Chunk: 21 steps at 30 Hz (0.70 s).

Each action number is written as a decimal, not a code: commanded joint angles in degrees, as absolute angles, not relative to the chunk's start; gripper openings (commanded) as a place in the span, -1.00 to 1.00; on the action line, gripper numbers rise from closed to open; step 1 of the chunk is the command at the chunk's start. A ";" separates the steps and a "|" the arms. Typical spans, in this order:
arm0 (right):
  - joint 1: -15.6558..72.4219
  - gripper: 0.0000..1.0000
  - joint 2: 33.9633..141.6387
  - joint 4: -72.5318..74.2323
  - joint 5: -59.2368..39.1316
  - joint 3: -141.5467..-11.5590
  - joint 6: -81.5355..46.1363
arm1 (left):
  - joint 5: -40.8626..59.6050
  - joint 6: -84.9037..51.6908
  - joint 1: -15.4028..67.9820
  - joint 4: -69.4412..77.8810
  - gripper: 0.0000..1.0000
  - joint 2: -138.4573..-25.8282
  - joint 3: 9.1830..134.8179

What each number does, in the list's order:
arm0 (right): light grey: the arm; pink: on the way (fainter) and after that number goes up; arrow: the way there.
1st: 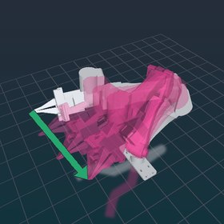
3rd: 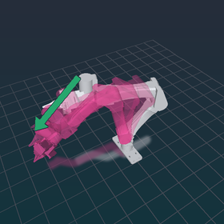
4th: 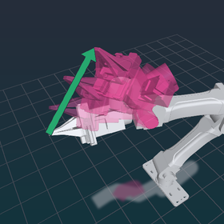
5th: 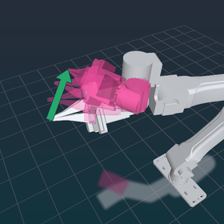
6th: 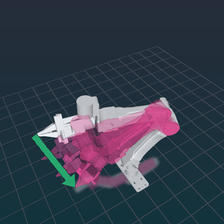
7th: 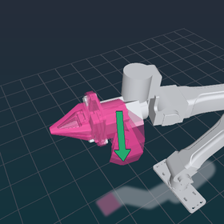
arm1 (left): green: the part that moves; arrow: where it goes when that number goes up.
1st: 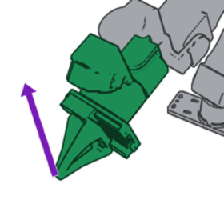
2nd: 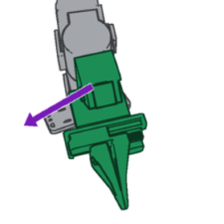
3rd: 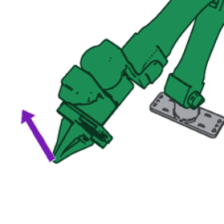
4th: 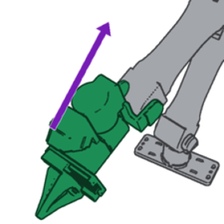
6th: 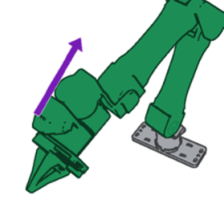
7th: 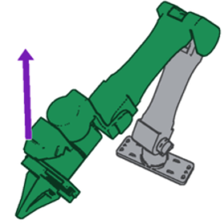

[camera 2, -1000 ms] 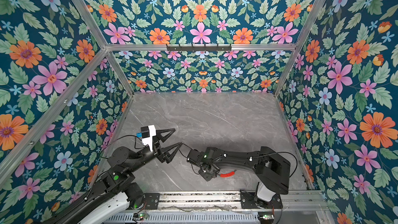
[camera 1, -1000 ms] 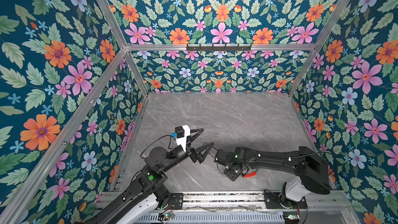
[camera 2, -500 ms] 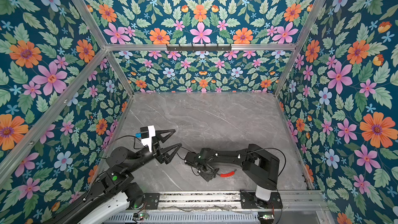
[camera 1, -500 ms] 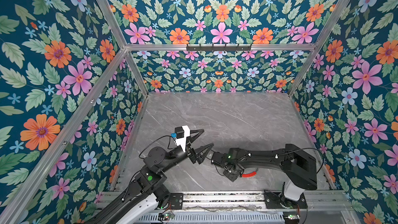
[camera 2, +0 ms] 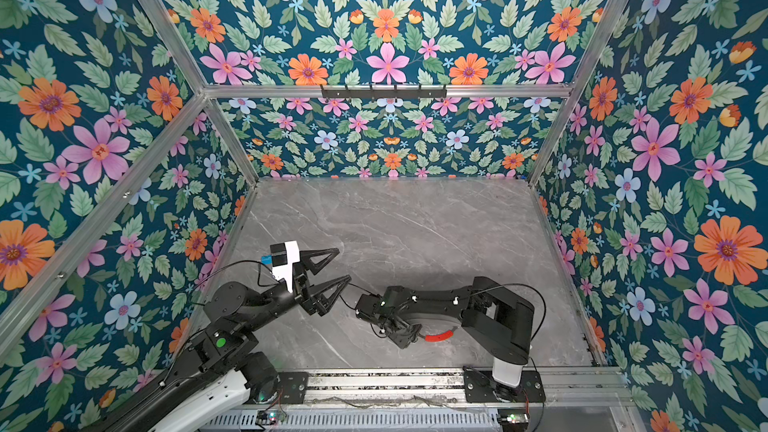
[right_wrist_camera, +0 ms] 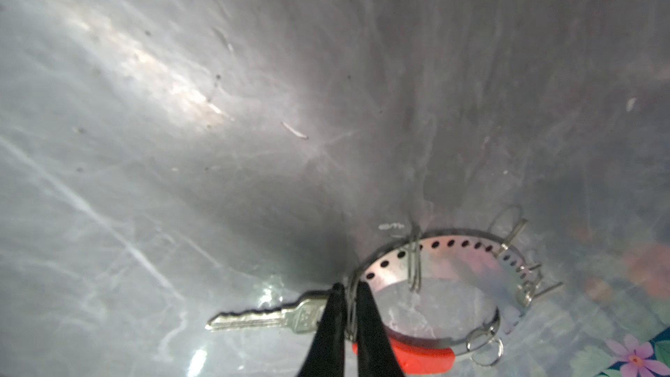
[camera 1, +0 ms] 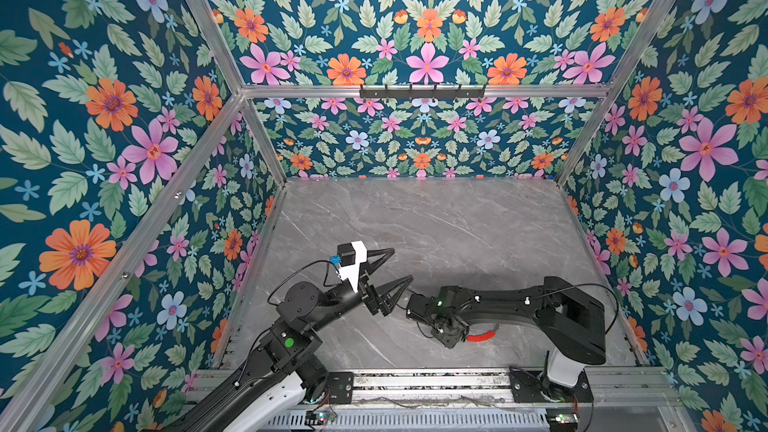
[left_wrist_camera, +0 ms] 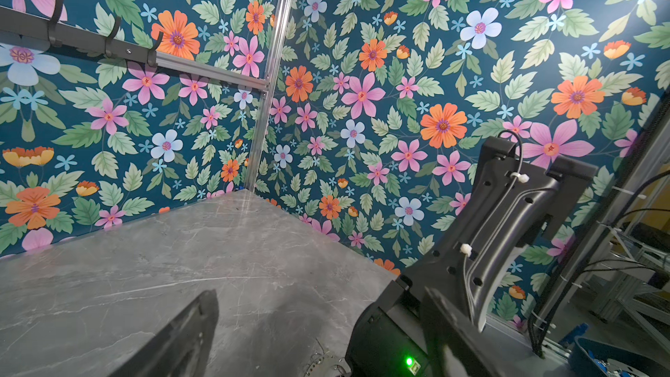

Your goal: Remove the keys from the keyring

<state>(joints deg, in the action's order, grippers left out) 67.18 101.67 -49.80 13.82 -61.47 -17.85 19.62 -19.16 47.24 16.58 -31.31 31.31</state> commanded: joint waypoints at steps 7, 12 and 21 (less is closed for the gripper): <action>67.13 -1.00 95.53 -48.00 18.23 -59.72 -17.82 | 20.16 -19.23 47.26 18.09 0.97 -30.82 31.49; 66.46 -1.00 84.74 -43.50 18.96 -58.11 -15.44 | 19.52 -19.81 47.21 20.35 1.00 -30.41 30.68; 64.31 -1.00 64.94 -27.60 12.46 -52.65 -6.84 | 19.96 -20.34 47.20 21.05 0.80 -31.32 31.06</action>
